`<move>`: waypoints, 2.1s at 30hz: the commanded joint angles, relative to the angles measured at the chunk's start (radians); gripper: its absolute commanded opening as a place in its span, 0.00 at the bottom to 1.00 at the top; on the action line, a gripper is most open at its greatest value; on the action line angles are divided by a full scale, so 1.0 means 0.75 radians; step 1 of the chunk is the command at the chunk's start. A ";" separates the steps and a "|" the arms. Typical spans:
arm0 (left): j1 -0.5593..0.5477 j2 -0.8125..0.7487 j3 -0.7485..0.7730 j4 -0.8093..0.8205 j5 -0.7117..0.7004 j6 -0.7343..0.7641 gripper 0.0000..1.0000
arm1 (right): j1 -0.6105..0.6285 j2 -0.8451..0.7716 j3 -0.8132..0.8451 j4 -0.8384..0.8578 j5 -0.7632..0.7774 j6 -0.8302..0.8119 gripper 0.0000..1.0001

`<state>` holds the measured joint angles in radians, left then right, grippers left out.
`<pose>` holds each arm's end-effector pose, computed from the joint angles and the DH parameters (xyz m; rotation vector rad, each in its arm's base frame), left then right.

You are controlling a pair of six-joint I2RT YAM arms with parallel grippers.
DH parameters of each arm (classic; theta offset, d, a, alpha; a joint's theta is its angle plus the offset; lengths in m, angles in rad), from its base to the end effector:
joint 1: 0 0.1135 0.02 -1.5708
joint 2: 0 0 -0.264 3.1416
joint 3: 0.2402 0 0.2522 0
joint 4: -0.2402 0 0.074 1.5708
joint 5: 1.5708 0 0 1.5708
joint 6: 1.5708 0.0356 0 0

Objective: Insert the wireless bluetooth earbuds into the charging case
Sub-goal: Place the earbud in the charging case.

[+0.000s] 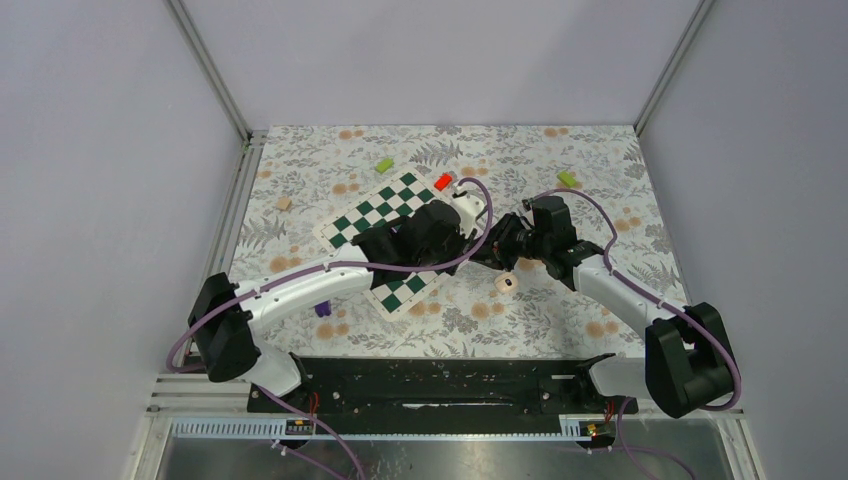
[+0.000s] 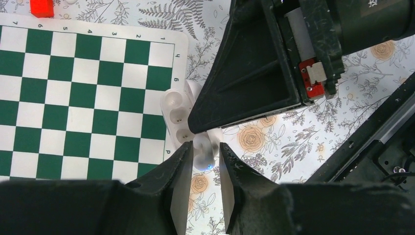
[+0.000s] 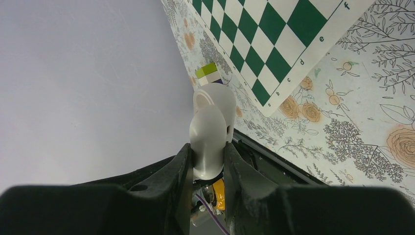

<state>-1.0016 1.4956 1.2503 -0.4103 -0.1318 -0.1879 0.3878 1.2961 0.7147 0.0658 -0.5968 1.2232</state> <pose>0.1866 -0.2830 0.3088 0.8292 2.1106 -0.5015 0.2480 0.1229 0.2322 0.5738 2.3409 1.5024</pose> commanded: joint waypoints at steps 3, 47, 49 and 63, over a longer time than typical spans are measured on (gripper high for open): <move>-0.002 0.009 0.061 0.030 -0.069 0.019 0.26 | -0.008 0.010 0.013 0.062 -0.045 -0.014 0.00; -0.001 -0.104 -0.119 0.280 -0.128 -0.009 0.00 | -0.008 0.004 0.023 0.117 -0.082 0.030 0.00; 0.000 -0.106 -0.123 0.289 -0.129 -0.009 0.00 | -0.006 0.005 0.026 0.117 -0.084 0.030 0.00; 0.010 -0.215 -0.271 0.428 -0.192 0.020 0.00 | -0.008 0.028 0.019 0.177 -0.123 0.074 0.00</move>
<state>-1.0050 1.3884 1.0748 -0.1696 -0.2092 -0.1913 0.3794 1.3117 0.7147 0.1452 -0.6319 1.2625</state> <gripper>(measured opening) 0.039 0.299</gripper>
